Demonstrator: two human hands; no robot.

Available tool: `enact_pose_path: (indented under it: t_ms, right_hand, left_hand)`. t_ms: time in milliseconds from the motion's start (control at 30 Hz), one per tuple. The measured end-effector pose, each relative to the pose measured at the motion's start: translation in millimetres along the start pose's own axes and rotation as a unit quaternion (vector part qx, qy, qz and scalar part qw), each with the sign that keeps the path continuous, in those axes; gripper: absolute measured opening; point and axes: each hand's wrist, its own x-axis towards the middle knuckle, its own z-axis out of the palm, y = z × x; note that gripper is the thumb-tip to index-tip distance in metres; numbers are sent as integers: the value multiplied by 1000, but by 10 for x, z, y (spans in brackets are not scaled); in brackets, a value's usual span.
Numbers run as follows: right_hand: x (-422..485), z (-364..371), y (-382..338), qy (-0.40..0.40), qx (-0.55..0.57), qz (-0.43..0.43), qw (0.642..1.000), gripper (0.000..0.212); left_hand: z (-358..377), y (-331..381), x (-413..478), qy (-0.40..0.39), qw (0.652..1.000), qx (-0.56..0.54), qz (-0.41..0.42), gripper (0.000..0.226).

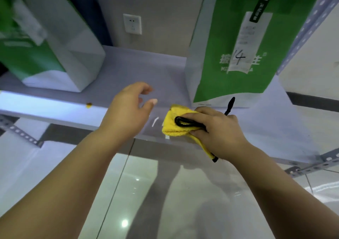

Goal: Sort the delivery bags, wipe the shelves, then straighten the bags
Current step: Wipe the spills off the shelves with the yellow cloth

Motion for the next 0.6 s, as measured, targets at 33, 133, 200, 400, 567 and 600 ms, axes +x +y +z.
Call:
enact_pose_path:
  t_ms: [33,133,200,400,567,600]
  right_hand:
    - [58,43,-98,-4,-8,-7,1000,41]
    - [251,165,-401,-15,-31,-34,999,40]
    - [411,241,-598,-21,-52,-61,997,40]
    - [900,418,-1123,-49,-72,-85,993,43]
    - [1266,575,-1365,-69,-75,-51,993,35]
    - [1337,614,-1401,-66,-85,-44,993,35]
  left_hand:
    - [-113,-82,-72,8,1000,14,-5,26]
    - [-422,-398,-279,20,998,44,-42,27]
    - [-593,-621,-359,25,995,65,-70,27]
    - [-860,-1089,-358,48,986,120,-104,28]
    - [-865,-1450,-316,44,979,161,-114,27]
    - [-852,-1527,-301,42,979,164,-114,27]
